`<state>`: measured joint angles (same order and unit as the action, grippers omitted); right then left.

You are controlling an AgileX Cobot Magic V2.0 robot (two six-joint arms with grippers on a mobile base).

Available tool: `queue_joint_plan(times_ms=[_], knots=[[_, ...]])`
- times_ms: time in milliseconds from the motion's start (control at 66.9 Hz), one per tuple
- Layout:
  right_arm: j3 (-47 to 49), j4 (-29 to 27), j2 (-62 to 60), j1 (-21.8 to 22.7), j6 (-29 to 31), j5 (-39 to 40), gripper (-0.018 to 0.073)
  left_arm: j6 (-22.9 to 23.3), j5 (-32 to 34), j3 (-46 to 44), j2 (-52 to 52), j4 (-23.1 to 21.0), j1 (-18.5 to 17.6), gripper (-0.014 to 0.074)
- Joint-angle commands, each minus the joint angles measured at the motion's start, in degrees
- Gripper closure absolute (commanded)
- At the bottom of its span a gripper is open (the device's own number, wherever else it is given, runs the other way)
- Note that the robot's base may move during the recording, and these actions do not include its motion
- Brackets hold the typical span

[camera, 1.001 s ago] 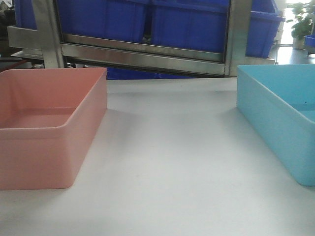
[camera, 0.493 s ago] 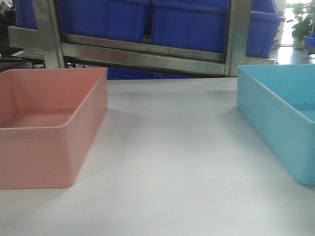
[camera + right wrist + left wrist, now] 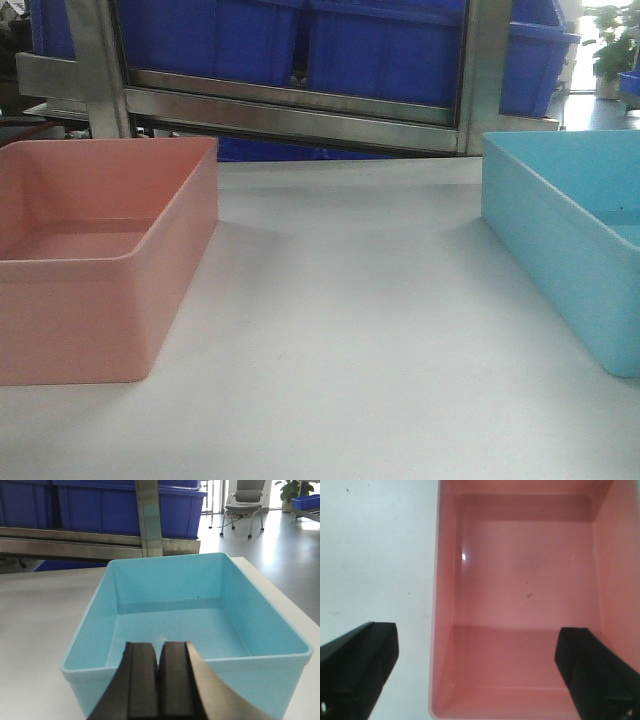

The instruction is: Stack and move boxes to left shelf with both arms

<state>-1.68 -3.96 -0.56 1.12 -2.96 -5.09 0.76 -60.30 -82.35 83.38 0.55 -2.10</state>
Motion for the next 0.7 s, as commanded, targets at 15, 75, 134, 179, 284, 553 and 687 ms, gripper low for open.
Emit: queue_joint_plan(times_ms=[15, 75, 134, 179, 284, 553, 687], knots=[[1.3, -0.1, -1.1, 0.3, 0.7, 5.4, 0.0503, -0.3, -0.3, -5.6, 4.7, 0.6, 1.8, 0.0055], [1.3, -0.1, -1.1, 0.3, 0.7, 5.4, 0.0503, -0.3, -0.6, -6.9, 8.3, 0.6, 3.1, 0.0055], [1.3, -0.1, -1.1, 0.3, 0.7, 5.4, 0.0503, -0.3, -0.2, -7.4, 11.2, 0.6, 4.1, 0.0056], [1.3, -0.1, -1.1, 0.3, 0.7, 5.4, 0.0503, -0.8, 0.6, -7.4, 13.0, 0.5, 5.0, 0.0058], [1.3, -0.1, -1.1, 0.3, 0.7, 5.4, 0.0503, -3.3, 2.6, -7.4, 16.8, -1.2, 5.7, 0.0063], [1.3, -0.1, -1.1, 0.3, 0.7, 5.4, 0.0503, -3.3, 5.4, -7.4, 24.8, -1.8, 5.7, 0.0063], [1.3, -0.1, -1.1, 0.3, 0.7, 5.4, 0.0503, -3.3, 5.4, -7.4, 27.2, -1.6, 5.7, 0.0065]])
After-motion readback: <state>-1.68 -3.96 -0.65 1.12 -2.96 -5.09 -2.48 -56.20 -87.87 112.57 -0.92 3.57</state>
